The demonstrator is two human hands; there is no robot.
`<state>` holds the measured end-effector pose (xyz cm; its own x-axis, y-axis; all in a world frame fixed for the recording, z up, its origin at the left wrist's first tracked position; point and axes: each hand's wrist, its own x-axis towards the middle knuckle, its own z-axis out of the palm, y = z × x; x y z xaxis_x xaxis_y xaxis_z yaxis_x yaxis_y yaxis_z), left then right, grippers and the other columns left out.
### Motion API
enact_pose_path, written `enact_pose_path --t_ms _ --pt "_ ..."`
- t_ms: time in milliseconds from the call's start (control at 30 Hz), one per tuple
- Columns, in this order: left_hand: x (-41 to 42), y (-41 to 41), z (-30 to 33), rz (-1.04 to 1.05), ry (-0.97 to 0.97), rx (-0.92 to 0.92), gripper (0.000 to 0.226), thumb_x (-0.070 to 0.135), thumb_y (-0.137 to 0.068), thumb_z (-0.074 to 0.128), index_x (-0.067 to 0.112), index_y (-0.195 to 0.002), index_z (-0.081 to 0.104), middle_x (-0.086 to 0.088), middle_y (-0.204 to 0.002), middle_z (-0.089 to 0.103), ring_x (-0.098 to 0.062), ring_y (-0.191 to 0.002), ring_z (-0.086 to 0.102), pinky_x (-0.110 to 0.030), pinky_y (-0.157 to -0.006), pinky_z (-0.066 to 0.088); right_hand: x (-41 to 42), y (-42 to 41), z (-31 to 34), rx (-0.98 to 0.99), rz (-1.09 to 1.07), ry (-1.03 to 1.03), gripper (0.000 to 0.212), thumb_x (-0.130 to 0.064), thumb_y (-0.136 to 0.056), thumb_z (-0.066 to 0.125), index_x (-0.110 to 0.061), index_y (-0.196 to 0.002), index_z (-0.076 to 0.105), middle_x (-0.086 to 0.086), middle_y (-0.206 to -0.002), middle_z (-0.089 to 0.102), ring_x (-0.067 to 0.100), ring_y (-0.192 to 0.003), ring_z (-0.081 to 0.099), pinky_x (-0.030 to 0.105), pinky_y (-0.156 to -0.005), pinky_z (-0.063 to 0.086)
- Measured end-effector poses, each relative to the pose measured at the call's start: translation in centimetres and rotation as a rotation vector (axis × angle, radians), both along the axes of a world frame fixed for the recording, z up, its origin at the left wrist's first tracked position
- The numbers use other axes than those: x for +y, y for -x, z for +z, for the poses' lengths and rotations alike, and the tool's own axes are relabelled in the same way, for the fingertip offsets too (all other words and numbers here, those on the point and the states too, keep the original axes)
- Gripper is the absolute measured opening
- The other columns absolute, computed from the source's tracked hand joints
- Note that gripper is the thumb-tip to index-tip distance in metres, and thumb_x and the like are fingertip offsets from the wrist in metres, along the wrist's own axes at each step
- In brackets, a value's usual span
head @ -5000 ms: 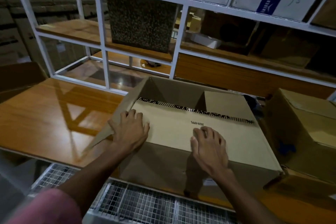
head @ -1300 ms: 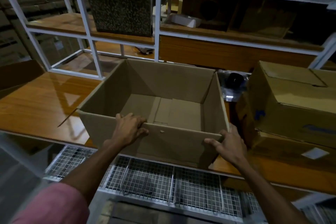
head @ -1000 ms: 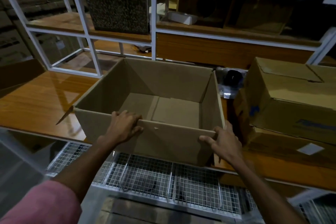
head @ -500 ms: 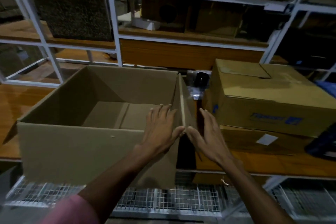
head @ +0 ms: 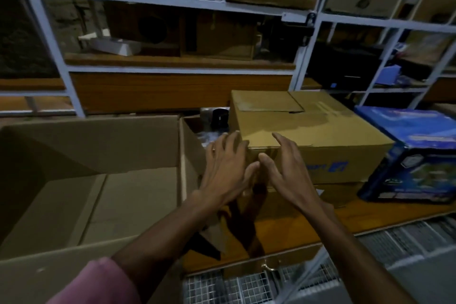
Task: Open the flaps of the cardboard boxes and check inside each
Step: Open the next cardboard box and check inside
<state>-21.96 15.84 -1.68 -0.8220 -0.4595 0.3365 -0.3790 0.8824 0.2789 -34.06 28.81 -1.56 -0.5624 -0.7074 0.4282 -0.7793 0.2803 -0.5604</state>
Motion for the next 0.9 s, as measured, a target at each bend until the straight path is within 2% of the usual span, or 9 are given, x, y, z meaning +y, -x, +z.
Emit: enact_pose_path --t_ms 100,233,333,467,567,733,900 --pt "-1.2 4.2 0.9 -0.014 -0.025 0.037 0.063 0.059 -0.101 0.038 0.025 -0.154 0.032 -0.006 -0.166 0.016 -0.03 -0.153 0.007 -0.054 -0.123 0.009 -0.2 3.4 0.8 0.031 -0.068 -0.029 0.065 -0.055 -0.098 0.043 -0.021 -0.152 0.03 0.004 -0.153 0.034 0.018 -0.139 0.034 0.03 -0.106 0.03" --pt "-2.6 8.7 1.9 -0.024 -0.053 0.028 0.064 0.061 -0.1 0.039 0.025 -0.152 0.035 -0.007 -0.165 0.018 -0.033 -0.151 0.011 -0.056 -0.121 0.014 0.0 9.3 2.2 0.097 -0.153 -0.078 0.057 -0.058 -0.099 0.038 -0.022 -0.142 0.045 0.006 -0.144 0.047 0.025 -0.133 0.041 0.045 -0.105 0.039" --pt "-4.2 12.2 2.6 0.033 -0.074 -0.037 0.066 0.064 -0.1 0.035 0.024 -0.152 0.035 -0.009 -0.166 0.016 -0.04 -0.15 0.012 -0.059 -0.12 0.016 0.2 14.5 2.6 0.093 -0.246 -0.158 0.066 -0.065 -0.097 0.03 -0.021 -0.142 0.047 0.009 -0.145 0.048 0.028 -0.133 0.042 0.048 -0.106 0.038" --pt "-6.6 16.7 2.2 0.101 -0.137 -0.152 0.071 0.069 -0.098 0.028 0.027 -0.155 0.028 -0.01 -0.169 0.005 -0.048 -0.151 0.003 -0.064 -0.12 0.009 0.5 21.9 1.7 0.078 -0.365 -0.448 0.089 -0.082 -0.087 0.013 -0.023 -0.148 0.038 0.009 -0.154 0.04 0.031 -0.139 0.037 0.054 -0.111 0.031" --pt "-8.5 19.5 1.2 0.172 -0.181 -0.255 0.076 0.074 -0.096 0.023 0.031 -0.159 0.017 -0.01 -0.17 -0.004 -0.051 -0.151 -0.004 -0.065 -0.12 0.003 0.4 26.9 0.3 0.109 -0.418 -0.636 0.084 -0.081 -0.087 0.01 -0.031 -0.153 0.026 0.004 -0.164 0.019 0.036 -0.147 0.02 0.061 -0.114 0.017" --pt "-11.0 24.0 0.7 0.31 -0.263 -0.357 0.08 0.078 -0.095 0.018 0.036 -0.161 0.005 -0.004 -0.17 -0.014 -0.05 -0.151 0.002 -0.065 -0.119 0.011 -1.0 34.2 0.3 0.052 -0.451 -0.692 0.082 -0.086 -0.084 0.011 -0.044 -0.155 0.013 -0.002 -0.167 0.003 0.04 -0.151 -0.003 0.073 -0.111 -0.003" --pt "-13.1 27.6 0.9 0.354 -0.248 -0.35 0.081 0.079 -0.093 0.021 0.037 -0.161 0.006 -0.003 -0.17 -0.011 -0.051 -0.147 0.017 -0.061 -0.112 0.027 -2.5 40.3 0.3 0.044 -0.449 -0.723 0.083 -0.089 -0.08 0.012 -0.049 -0.153 0.007 -0.004 -0.167 0.0 0.045 -0.149 0.006 0.075 -0.11 0.01"
